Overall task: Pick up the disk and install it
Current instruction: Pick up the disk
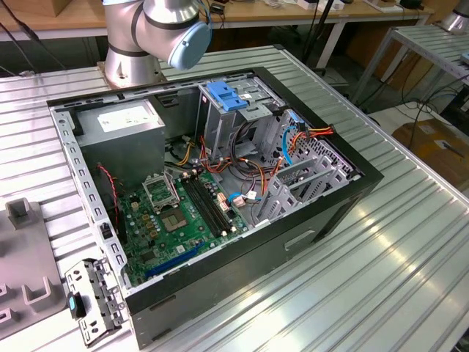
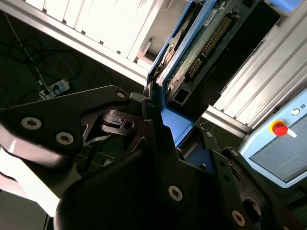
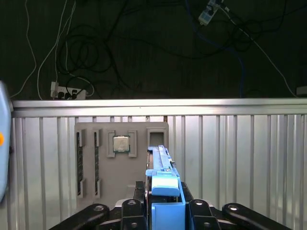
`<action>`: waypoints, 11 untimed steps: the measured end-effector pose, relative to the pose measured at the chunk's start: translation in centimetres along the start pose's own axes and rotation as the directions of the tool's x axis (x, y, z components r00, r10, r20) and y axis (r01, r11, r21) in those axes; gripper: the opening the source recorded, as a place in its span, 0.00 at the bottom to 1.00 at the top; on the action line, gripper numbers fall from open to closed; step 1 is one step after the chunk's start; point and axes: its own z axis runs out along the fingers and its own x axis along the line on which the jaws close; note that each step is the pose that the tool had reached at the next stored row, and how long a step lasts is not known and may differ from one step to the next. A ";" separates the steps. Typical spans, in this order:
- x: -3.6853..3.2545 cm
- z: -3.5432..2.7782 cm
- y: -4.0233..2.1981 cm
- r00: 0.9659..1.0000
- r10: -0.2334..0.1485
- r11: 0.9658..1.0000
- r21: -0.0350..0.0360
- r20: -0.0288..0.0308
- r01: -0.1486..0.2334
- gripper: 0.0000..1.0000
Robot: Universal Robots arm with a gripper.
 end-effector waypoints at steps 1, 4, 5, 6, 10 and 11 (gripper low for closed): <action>0.00 -0.08 0.00 1.000 0.000 1.000 0.000 0.000 0.000 0.37; 0.01 -0.96 -0.01 1.000 0.000 1.000 0.000 0.000 0.000 0.37; 0.02 -1.93 -0.02 1.000 0.000 1.000 0.000 0.000 0.000 0.37; 0.03 -2.56 -0.02 1.000 0.000 1.000 0.000 0.000 0.000 0.37; 0.03 -3.10 -0.03 1.000 0.000 1.000 0.000 0.000 0.000 0.37; 0.04 -3.21 -0.03 1.000 0.000 1.000 0.000 0.000 0.000 0.37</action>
